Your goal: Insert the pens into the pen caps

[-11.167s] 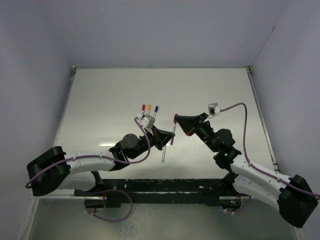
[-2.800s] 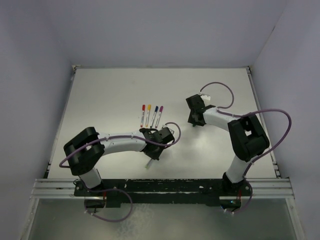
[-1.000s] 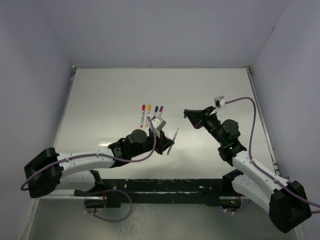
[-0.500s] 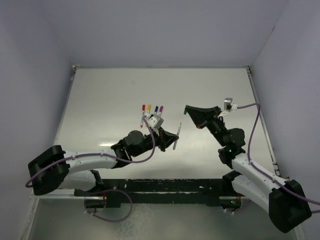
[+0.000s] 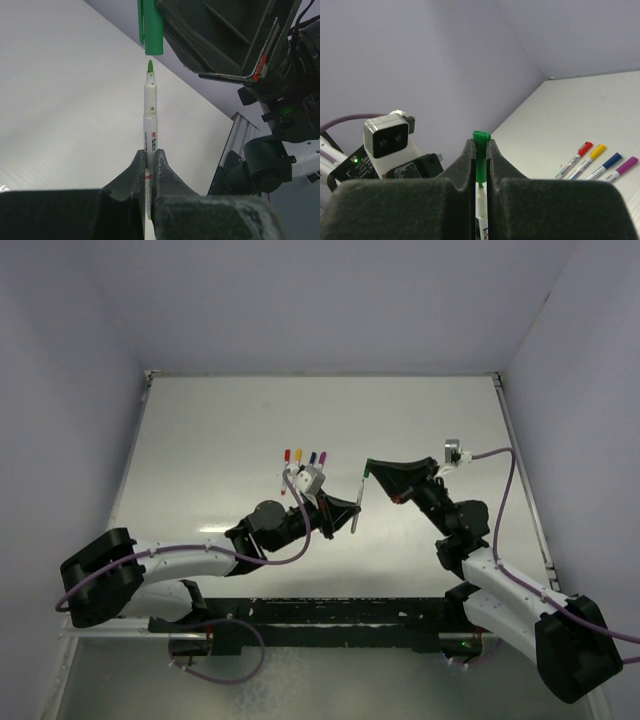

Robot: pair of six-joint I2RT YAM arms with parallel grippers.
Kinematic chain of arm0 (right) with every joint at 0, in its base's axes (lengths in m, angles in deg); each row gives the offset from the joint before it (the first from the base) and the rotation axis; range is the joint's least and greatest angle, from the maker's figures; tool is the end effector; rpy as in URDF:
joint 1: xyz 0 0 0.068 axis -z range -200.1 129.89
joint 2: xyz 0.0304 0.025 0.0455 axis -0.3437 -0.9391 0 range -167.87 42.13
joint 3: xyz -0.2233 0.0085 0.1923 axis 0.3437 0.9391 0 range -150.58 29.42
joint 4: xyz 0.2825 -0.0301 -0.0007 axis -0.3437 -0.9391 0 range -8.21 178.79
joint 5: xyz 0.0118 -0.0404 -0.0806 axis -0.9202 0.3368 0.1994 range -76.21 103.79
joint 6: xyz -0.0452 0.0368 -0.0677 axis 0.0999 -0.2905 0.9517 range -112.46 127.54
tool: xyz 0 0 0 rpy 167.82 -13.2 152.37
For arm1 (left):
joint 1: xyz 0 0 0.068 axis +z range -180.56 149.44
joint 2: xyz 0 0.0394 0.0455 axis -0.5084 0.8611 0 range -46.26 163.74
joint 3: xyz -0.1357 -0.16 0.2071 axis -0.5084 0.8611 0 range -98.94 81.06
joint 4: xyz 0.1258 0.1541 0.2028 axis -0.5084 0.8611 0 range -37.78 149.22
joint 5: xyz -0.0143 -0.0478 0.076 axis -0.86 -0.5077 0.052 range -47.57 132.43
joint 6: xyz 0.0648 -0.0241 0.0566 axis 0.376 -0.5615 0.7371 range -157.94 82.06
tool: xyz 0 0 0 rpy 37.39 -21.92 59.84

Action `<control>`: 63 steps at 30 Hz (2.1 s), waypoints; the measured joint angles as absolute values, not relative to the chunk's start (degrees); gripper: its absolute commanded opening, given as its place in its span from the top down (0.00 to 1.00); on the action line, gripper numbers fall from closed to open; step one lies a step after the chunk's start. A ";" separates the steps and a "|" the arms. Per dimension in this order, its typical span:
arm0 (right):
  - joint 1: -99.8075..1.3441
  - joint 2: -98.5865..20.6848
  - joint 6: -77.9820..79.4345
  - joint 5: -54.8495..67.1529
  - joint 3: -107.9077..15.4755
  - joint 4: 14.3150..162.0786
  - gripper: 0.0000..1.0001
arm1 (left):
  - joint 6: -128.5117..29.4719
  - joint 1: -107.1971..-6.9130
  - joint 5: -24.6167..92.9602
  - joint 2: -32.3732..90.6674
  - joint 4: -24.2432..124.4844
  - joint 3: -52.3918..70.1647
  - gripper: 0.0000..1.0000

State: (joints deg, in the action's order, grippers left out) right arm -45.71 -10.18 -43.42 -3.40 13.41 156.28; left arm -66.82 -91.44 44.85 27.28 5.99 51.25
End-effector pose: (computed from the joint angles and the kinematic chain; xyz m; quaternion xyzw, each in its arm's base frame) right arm 0.1930 0.1188 0.3072 -0.0205 0.5022 0.5913 0.6306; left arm 0.1626 -0.2850 0.2525 0.1759 0.6688 -0.4993 0.5220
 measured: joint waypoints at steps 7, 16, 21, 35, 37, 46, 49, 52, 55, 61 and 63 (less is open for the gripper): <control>-45.71 -9.55 -44.01 -3.94 13.98 156.41 1.00 | -66.82 -91.44 45.22 27.28 5.92 51.14 1.00; -45.71 -9.46 -44.36 -3.97 14.02 156.52 1.00 | -66.82 -91.44 45.31 27.56 5.94 50.53 1.00; -45.71 -9.46 -44.31 -3.97 14.02 156.52 1.00 | -66.85 -91.44 45.20 27.98 5.99 50.31 1.00; -45.71 -9.59 -44.27 -4.14 14.02 156.80 1.00 | -66.85 -91.44 44.70 28.42 5.96 49.99 1.00; -45.73 -9.59 -44.23 -4.21 14.02 156.78 1.00 | -66.85 -91.44 44.70 28.42 5.99 49.99 1.00; -45.97 -9.57 -43.51 -4.40 14.02 156.78 1.00 | -66.85 -91.44 44.70 28.39 5.99 49.99 1.00; -45.97 -9.59 -43.31 -4.62 14.02 156.78 1.00 | -66.85 -91.44 44.67 28.33 6.03 49.99 1.00; -45.97 -9.59 -43.07 -4.99 14.02 156.78 1.00 | -66.87 -91.44 44.67 28.09 6.16 49.99 1.00; -45.97 -9.66 -42.89 -5.26 14.02 156.73 1.00 | -66.87 -91.44 44.74 27.39 6.14 50.01 1.00; -46.08 -9.68 -42.85 -5.45 14.02 156.80 1.00 | -66.87 -91.44 45.55 25.70 6.75 50.05 1.00; -46.08 -9.68 -42.85 -5.56 14.02 156.78 1.00 | -66.85 -91.44 45.79 25.60 6.95 50.07 1.00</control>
